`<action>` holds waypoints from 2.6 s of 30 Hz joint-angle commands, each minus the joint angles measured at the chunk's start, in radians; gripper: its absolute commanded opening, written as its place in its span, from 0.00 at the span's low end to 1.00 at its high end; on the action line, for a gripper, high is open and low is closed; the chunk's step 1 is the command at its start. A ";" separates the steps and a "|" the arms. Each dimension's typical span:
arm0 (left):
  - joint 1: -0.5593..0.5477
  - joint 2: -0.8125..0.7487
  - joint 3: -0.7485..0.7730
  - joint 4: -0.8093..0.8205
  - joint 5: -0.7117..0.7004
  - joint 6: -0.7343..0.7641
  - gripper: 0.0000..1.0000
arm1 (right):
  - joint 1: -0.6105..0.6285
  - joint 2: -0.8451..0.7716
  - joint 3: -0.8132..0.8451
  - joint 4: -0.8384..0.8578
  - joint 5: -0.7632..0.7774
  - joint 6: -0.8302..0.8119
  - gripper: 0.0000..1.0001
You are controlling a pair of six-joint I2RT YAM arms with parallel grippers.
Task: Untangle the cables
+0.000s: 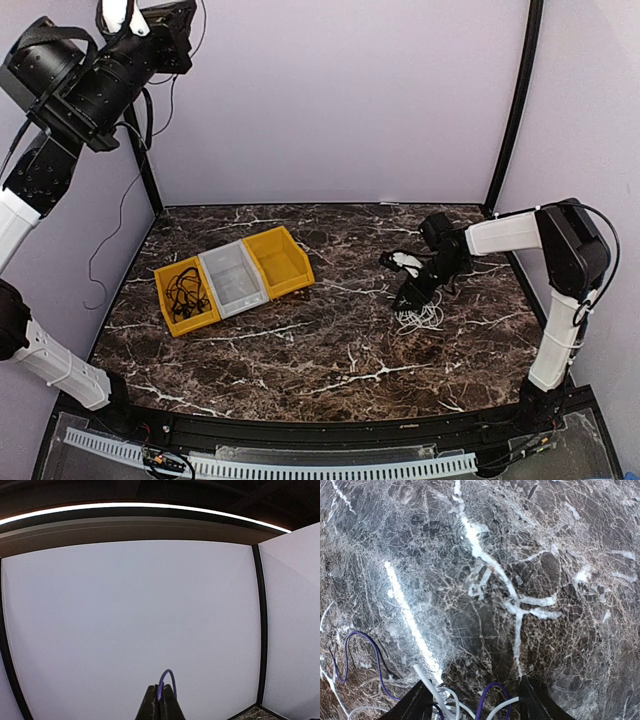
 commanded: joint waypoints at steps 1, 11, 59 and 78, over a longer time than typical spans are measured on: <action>0.000 -0.010 -0.048 -0.082 -0.077 0.005 0.00 | -0.015 -0.027 -0.001 -0.112 0.052 0.009 0.61; 0.001 -0.034 -0.094 -0.102 -0.204 0.036 0.00 | -0.015 -0.258 0.057 -0.178 0.001 -0.011 0.98; 0.406 0.194 0.242 -0.408 0.120 -0.224 0.00 | -0.015 -0.492 -0.277 0.034 -0.078 -0.059 0.99; 0.434 0.244 0.414 -0.300 0.093 -0.107 0.00 | -0.016 -0.476 -0.279 0.030 -0.076 -0.066 0.99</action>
